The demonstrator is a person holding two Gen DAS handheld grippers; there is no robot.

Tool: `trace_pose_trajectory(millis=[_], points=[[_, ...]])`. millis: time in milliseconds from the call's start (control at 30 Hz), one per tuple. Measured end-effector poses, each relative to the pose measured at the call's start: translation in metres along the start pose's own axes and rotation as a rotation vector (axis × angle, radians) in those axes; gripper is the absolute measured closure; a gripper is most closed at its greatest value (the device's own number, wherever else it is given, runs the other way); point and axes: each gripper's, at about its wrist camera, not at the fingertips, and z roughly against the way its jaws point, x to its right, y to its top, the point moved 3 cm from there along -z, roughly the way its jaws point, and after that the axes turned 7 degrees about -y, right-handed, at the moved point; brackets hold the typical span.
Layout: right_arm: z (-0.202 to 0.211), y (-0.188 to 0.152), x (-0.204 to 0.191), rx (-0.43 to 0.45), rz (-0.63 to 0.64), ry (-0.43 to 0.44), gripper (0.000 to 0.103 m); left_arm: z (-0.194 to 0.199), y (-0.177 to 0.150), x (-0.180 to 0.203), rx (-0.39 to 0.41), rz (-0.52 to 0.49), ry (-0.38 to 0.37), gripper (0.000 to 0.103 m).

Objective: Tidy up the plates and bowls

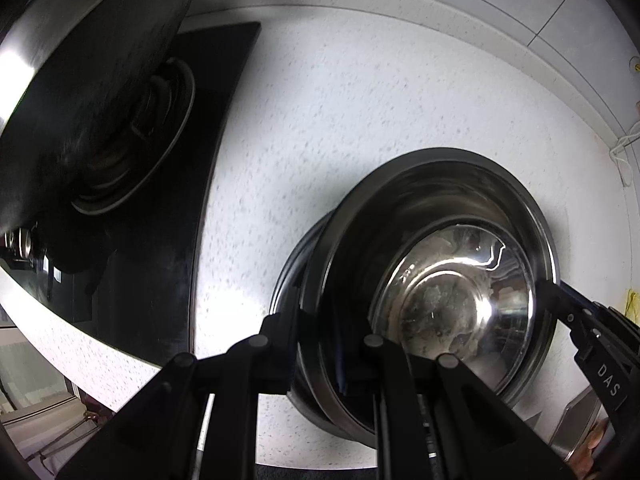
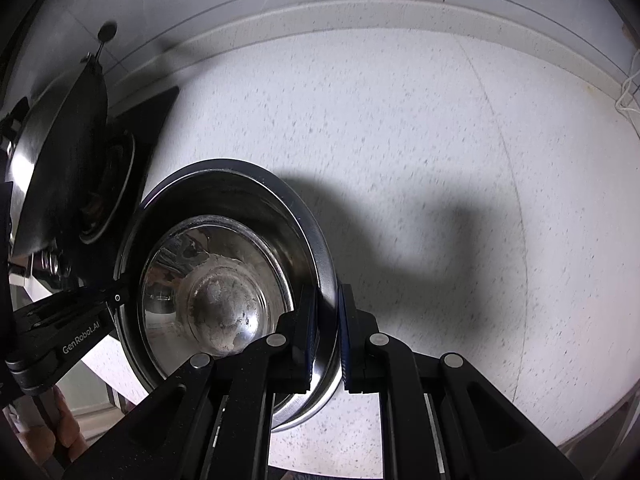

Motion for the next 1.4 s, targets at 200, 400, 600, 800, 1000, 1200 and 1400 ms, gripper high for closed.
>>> trace_pose_trajectory(millis=[200,400,600,800,1000,1200,1400], points=[[-0.009,-0.014,-0.006,-0.020,0.028,-0.010,0.093,-0.007,-0.017,-0.006,0.003,0.004,0.016,0.089],[-0.022,-0.018,-0.010,-0.037,0.040,-0.026,0.093,-0.015,-0.021,-0.006,0.006,-0.009,0.030,0.089],[-0.025,-0.017,-0.016,-0.028,0.059,-0.044,0.093,-0.011,-0.024,0.001,0.023,-0.035,0.037,0.088],[-0.029,-0.025,-0.018,-0.035,0.043,-0.058,0.091,-0.008,-0.029,-0.003,0.029,-0.062,0.024,0.088],[-0.032,-0.034,-0.012,-0.011,0.000,-0.100,0.070,-0.010,-0.028,-0.006,0.063,-0.084,-0.004,0.087],[-0.003,-0.041,0.007,0.083,-0.046,-0.116,0.050,0.015,-0.031,-0.019,0.185,-0.030,-0.030,0.080],[0.078,-0.073,0.024,0.337,-0.046,-0.132,0.047,0.105,-0.073,-0.002,0.503,-0.069,0.008,0.080]])
